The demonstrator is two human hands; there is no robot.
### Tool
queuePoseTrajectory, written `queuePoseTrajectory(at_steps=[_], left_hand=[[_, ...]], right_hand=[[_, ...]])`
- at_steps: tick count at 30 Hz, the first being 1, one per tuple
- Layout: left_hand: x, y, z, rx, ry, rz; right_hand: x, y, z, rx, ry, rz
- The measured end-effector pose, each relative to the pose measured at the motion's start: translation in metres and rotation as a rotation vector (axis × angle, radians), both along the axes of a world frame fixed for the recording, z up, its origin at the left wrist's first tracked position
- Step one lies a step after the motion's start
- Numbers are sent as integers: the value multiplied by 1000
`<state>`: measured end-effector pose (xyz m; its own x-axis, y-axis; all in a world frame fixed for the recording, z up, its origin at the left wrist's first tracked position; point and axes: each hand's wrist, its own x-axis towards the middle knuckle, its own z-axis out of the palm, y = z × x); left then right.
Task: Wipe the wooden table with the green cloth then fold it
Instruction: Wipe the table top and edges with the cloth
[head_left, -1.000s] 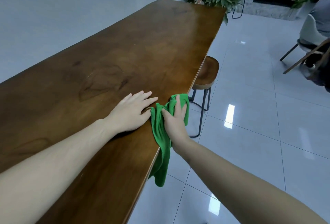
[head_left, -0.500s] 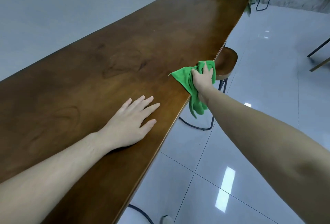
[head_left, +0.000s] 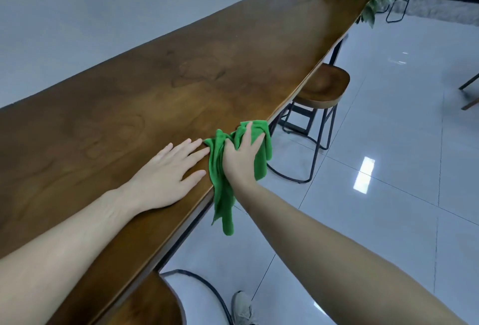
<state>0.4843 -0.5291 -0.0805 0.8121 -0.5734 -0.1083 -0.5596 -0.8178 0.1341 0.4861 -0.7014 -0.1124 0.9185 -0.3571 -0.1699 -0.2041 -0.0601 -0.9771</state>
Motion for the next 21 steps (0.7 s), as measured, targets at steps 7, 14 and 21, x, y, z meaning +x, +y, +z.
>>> queuePoseTrajectory(at_steps=[7, 14, 21], left_hand=[[-63, 61, 11, 25, 44, 52], [-89, 77, 1, -5, -30, 79], [-87, 78, 0, -21, -56, 67]], right_hand=[[-43, 36, -9, 46, 14, 72], [-16, 18, 0, 27, 39, 14], [13, -13, 16, -10, 94, -13]])
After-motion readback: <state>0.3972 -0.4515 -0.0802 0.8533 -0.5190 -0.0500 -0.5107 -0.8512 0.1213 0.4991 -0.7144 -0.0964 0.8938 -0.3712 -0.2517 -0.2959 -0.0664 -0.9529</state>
